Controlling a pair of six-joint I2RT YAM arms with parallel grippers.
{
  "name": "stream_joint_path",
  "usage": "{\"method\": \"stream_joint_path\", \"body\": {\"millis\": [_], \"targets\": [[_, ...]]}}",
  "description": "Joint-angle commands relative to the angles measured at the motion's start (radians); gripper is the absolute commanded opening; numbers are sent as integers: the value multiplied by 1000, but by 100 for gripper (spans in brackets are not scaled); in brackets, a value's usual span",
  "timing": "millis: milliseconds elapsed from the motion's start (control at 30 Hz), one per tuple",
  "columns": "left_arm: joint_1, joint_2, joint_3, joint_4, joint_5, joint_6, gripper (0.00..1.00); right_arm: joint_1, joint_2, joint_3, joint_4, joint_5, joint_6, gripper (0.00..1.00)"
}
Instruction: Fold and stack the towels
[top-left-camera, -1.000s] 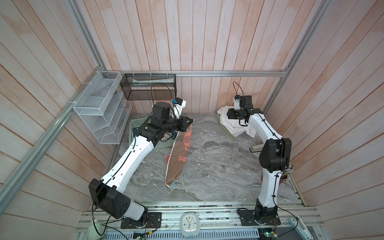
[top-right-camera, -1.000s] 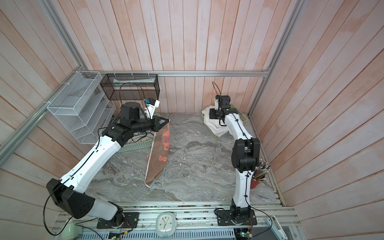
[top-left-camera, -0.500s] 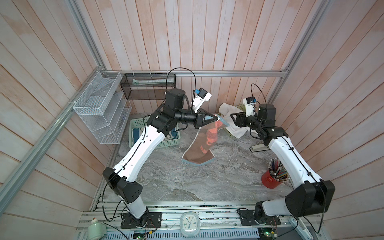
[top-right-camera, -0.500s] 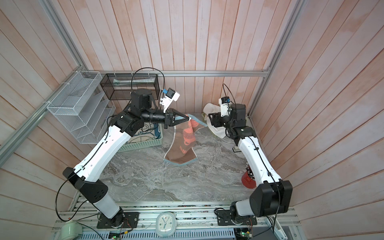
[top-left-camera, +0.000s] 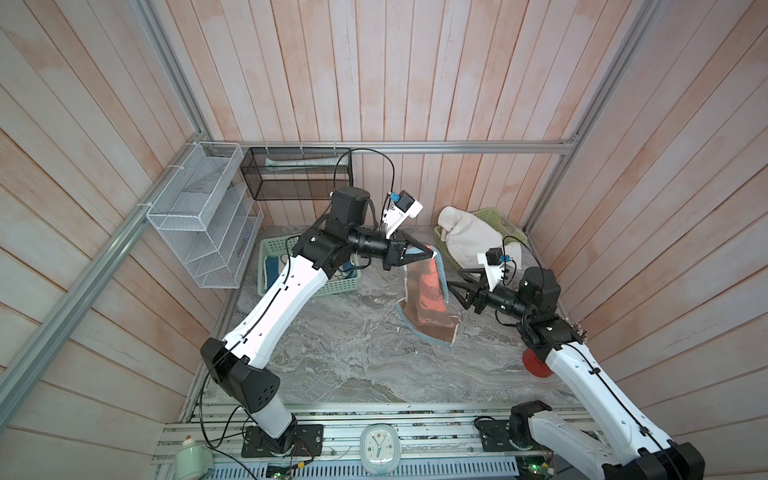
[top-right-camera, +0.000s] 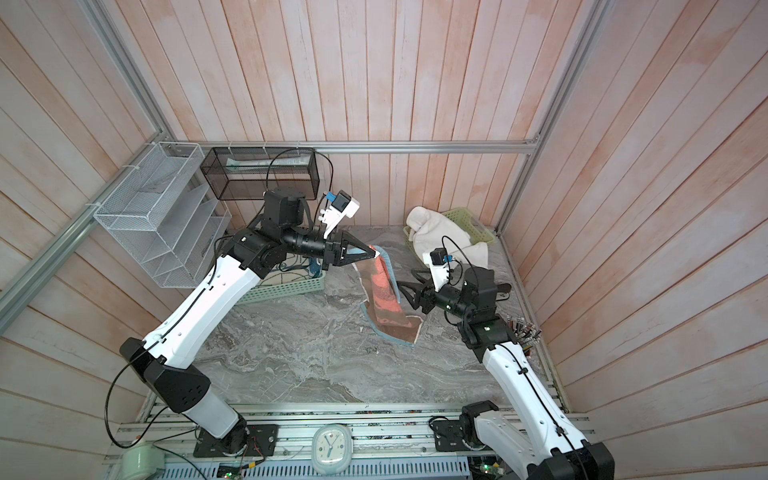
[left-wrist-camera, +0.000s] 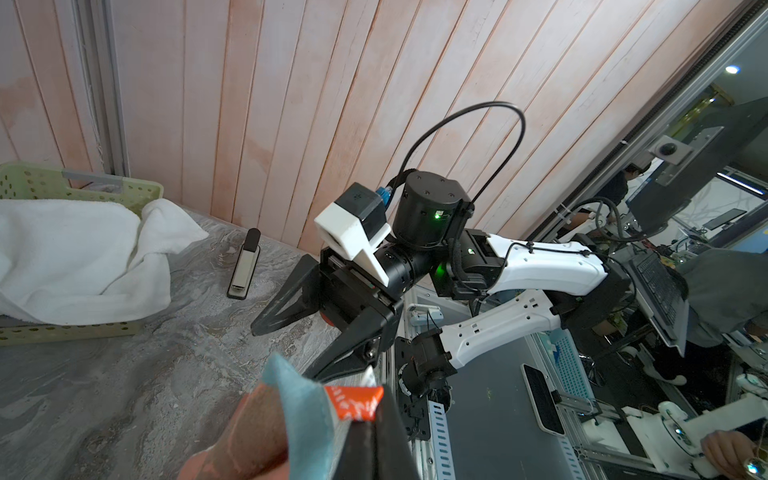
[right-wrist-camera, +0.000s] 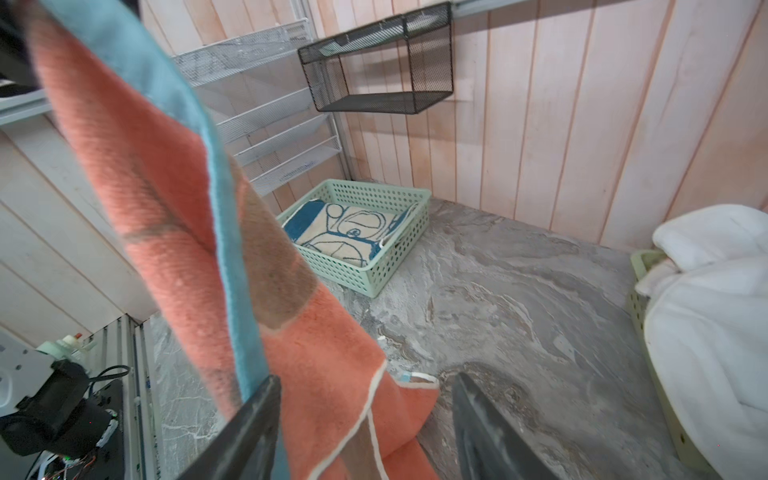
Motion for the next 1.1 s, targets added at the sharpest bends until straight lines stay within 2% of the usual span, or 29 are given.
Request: {"method": "stream_joint_path", "body": {"millis": [0, 400, 600, 733, 933, 1067], "targets": [[6, -17, 3, -43, 44, 66, 0, 23, -13, 12, -7, -31, -26, 67], [8, 3, 52, -130, 65, 110, 0, 92, 96, 39, 0, 2, -68, 67], [13, 9, 50, -146, 63, 119, 0, 97, 5, 26, -27, 94, -80, 67], [14, 15, 53, -152, 69, 125, 0, 97, -58, 28, -117, 143, -126, 67], [19, 27, 65, -169, 78, 134, 0, 98, -101, 23, -159, 117, -110, 67], [19, 31, 70, -172, 85, 135, 0, 103, -76, 12, -144, 101, -103, 67]]}}
